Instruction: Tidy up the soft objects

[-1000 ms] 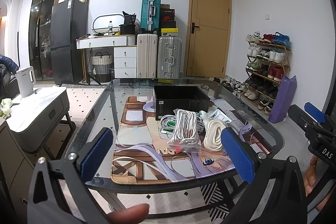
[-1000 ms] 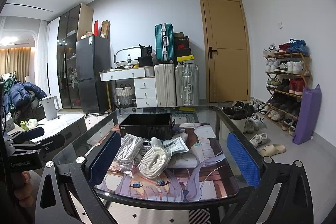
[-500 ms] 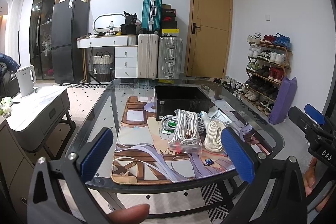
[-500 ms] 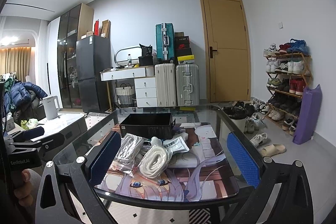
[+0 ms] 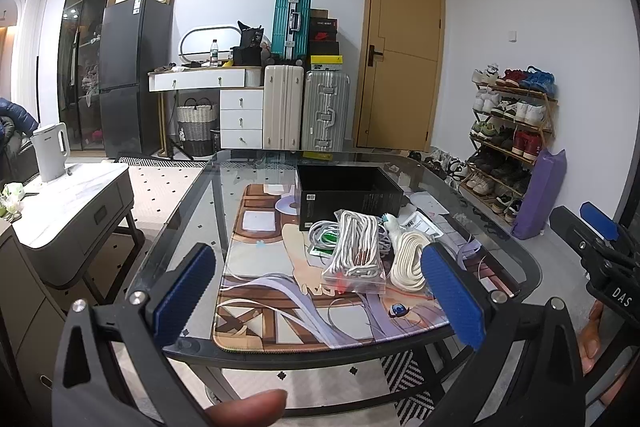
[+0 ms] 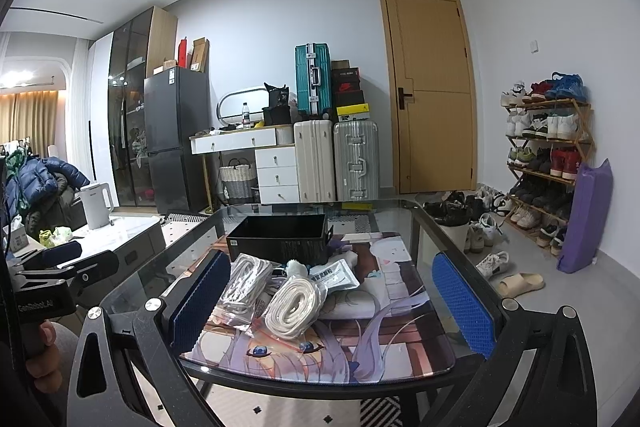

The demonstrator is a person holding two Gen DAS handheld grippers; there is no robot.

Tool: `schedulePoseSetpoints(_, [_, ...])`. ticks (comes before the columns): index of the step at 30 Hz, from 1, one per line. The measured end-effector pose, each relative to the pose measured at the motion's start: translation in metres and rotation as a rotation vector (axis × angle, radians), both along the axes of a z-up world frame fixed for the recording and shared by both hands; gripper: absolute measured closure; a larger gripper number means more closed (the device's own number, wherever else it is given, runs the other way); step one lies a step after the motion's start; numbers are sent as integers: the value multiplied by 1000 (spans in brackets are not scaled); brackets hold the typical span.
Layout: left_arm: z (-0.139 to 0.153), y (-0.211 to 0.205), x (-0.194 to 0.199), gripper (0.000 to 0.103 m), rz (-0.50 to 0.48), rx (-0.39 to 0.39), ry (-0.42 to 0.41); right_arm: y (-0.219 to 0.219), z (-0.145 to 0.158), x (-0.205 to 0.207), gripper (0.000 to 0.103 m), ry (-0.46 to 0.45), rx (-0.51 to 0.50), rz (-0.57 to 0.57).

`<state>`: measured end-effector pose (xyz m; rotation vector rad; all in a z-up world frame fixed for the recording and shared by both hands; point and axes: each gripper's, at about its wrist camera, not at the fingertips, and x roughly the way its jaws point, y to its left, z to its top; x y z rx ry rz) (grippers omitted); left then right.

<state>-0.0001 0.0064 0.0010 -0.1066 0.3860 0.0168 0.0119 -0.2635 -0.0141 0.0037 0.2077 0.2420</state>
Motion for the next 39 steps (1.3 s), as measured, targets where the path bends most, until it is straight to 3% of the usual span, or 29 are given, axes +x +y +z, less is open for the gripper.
schedulePoseSetpoints(26, [1, -1, 0, 0, -25, -7, 19, 1, -12, 8, 0, 27, -5, -8])
schedulePoseSetpoints(34, [-9, -3, 21, 0, -60, -26, 144, 19, -13, 33, 0, 94, -54, 24])
schedulePoseSetpoints(39, [-9, -7, 18, 0, -105, -13, 138, 24, -15, 35, 0, 99, -60, 32])
